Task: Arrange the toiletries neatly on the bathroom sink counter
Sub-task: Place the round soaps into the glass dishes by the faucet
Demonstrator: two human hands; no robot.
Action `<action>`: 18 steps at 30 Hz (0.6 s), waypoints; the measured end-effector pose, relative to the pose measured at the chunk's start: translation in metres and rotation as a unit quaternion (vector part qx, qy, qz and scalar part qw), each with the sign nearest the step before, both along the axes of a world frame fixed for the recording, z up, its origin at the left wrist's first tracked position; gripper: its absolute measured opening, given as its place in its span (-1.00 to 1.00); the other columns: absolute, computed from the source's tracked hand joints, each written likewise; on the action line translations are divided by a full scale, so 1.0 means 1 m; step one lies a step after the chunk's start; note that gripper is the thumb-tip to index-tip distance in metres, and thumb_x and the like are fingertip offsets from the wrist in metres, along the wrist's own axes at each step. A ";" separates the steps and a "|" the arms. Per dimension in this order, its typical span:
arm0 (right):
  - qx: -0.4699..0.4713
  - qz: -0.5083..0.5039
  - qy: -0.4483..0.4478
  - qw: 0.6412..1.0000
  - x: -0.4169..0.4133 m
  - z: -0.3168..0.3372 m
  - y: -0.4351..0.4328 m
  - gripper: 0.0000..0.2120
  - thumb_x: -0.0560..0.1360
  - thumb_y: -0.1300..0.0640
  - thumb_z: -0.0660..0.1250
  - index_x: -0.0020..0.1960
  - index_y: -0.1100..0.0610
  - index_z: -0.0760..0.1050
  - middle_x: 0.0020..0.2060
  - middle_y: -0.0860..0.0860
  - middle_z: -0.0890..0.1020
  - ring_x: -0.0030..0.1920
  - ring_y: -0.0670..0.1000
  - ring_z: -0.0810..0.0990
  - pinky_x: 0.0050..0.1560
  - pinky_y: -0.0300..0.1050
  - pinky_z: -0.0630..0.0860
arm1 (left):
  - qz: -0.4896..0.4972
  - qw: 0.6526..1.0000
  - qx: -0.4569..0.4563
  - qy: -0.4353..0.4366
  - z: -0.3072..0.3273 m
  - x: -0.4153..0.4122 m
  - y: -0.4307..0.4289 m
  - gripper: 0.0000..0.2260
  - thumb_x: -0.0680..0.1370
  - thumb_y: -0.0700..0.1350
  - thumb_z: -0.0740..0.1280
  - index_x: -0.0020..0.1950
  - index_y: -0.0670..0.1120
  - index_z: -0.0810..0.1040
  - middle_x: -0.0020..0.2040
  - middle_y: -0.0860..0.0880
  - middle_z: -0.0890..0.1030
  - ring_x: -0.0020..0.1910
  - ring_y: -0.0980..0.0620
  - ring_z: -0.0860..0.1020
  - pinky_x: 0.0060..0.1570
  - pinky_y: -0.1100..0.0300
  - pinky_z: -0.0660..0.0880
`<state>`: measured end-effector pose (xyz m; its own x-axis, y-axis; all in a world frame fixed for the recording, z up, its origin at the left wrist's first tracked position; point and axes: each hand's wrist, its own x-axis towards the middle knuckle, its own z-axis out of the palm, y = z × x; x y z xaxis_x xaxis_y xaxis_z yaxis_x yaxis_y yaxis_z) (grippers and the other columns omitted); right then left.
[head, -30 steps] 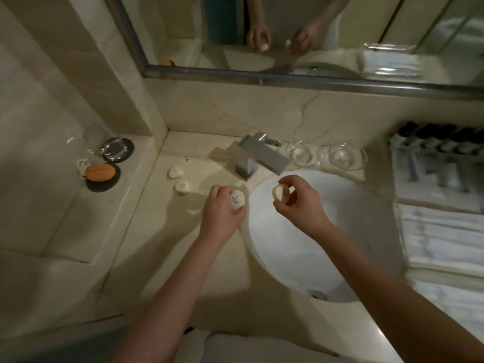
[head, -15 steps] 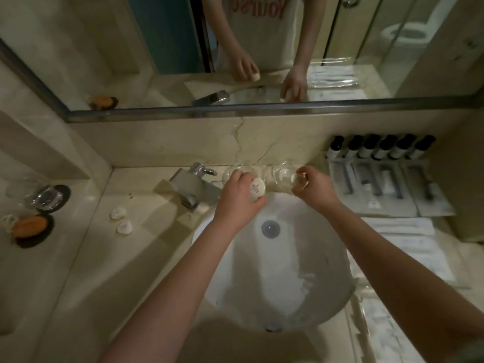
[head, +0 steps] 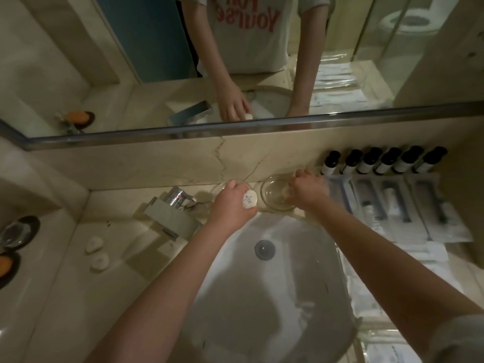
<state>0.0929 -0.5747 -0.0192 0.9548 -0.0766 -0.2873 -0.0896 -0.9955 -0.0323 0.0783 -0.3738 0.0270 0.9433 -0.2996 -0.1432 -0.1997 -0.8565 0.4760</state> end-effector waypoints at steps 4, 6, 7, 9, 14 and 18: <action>0.026 0.004 0.002 1.000 0.000 -0.001 -0.005 -0.44 0.43 -0.11 0.35 0.37 0.08 0.36 0.28 0.08 0.42 0.35 0.13 0.30 0.31 0.08 0.29 | -0.007 1.000 0.010 0.025 -0.012 0.019 -0.017 -0.64 0.39 -0.07 0.45 0.14 -0.14 0.52 0.13 -0.11 0.47 0.08 -0.12 0.50 0.02 0.12 0.41; 0.028 0.014 0.006 0.999 0.001 0.000 -0.003 -0.50 0.45 -0.07 0.33 0.35 0.04 0.39 0.26 0.08 0.43 0.33 0.14 0.32 0.32 0.10 0.29 | -0.017 0.999 0.022 0.035 -0.017 0.028 -0.029 -0.63 0.41 -0.07 0.44 0.17 -0.13 0.51 0.14 -0.11 0.46 0.10 -0.12 0.49 0.04 0.09 0.43; 0.027 0.015 0.006 1.000 0.001 0.000 -0.003 -0.52 0.45 -0.04 0.33 0.34 0.04 0.40 0.26 0.09 0.43 0.33 0.14 0.32 0.33 0.11 0.28 | -0.024 0.999 0.028 0.038 -0.020 0.033 -0.035 -0.63 0.42 -0.07 0.43 0.18 -0.14 0.50 0.16 -0.11 0.46 0.12 -0.13 0.49 0.06 0.08 0.44; 0.028 0.007 0.003 1.000 0.002 -0.002 -0.001 -0.51 0.44 0.00 0.34 0.34 0.07 0.40 0.25 0.10 0.43 0.33 0.15 0.32 0.31 0.08 0.27 | -0.043 0.997 0.043 0.040 -0.026 0.041 -0.048 -0.65 0.42 -0.09 0.41 0.17 -0.15 0.50 0.17 -0.13 0.48 0.16 -0.14 0.48 0.08 0.09 0.41; 0.045 -0.016 -0.022 0.999 0.005 -0.012 -0.005 -0.55 0.42 -0.01 0.36 0.27 0.11 0.45 0.20 0.09 0.46 0.29 0.12 0.34 0.24 0.01 0.31 | -0.076 0.992 0.094 0.038 -0.043 0.054 -0.066 -0.60 0.44 -0.07 0.40 0.26 -0.06 0.48 0.23 -0.10 0.46 0.28 -0.12 0.39 0.22 0.07 0.34; 0.058 -0.005 -0.032 0.998 0.005 -0.015 -0.010 -0.54 0.41 -0.05 0.36 0.27 0.06 0.47 0.19 0.06 0.48 0.28 0.12 0.36 0.19 -0.01 0.35 | -0.107 0.988 0.109 0.035 -0.054 0.059 -0.068 -0.58 0.43 -0.04 0.41 0.27 -0.01 0.48 0.21 -0.10 0.43 0.31 -0.11 0.30 0.30 0.09 0.24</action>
<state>0.0981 -0.5844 -0.0342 0.9709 -0.0568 -0.2327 -0.0941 -0.9838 -0.1528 0.1373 -0.4422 -0.0266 0.8474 -0.4449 -0.2897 -0.3594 -0.8824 0.3037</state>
